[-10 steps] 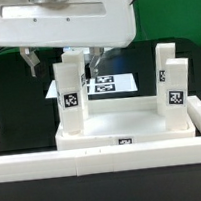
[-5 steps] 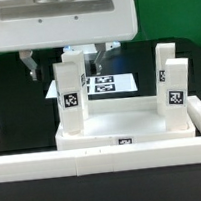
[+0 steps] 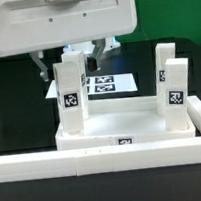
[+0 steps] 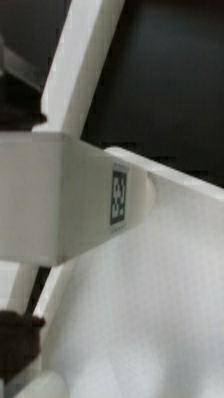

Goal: Assemble desk

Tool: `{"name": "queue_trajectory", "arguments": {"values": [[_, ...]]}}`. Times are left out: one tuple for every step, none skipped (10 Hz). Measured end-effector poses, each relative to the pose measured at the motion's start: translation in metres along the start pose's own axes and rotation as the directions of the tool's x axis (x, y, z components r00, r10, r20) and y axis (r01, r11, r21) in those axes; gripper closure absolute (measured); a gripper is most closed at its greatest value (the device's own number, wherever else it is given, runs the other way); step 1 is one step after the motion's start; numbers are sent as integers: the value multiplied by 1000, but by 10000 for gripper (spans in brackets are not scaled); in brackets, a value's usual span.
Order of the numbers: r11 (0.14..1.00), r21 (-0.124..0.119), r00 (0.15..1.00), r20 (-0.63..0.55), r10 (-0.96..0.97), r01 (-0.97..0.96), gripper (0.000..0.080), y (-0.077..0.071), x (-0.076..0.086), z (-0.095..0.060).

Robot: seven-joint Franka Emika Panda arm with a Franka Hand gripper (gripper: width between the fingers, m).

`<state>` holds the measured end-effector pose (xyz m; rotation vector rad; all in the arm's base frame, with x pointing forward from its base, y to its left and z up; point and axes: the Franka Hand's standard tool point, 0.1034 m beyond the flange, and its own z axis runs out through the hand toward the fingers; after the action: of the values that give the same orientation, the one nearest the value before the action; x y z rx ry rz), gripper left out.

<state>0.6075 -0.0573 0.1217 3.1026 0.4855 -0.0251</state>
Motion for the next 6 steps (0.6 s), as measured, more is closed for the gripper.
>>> {"name": "queue_trajectory", "arguments": {"values": [[1000,0,1000,0,1,-1,372,0,0,0],[1000,-1,1000,0,1,-1,512,1,0,0],[1000,-1,1000,0,2,-2,512,1,0,0],[999,-1,999,0,37,-37,512,1,0,0],[999,0,999,0,40,-40,512,2,-1,0],[979,9,979,7,203,-203,512,3,-3,1]]}}
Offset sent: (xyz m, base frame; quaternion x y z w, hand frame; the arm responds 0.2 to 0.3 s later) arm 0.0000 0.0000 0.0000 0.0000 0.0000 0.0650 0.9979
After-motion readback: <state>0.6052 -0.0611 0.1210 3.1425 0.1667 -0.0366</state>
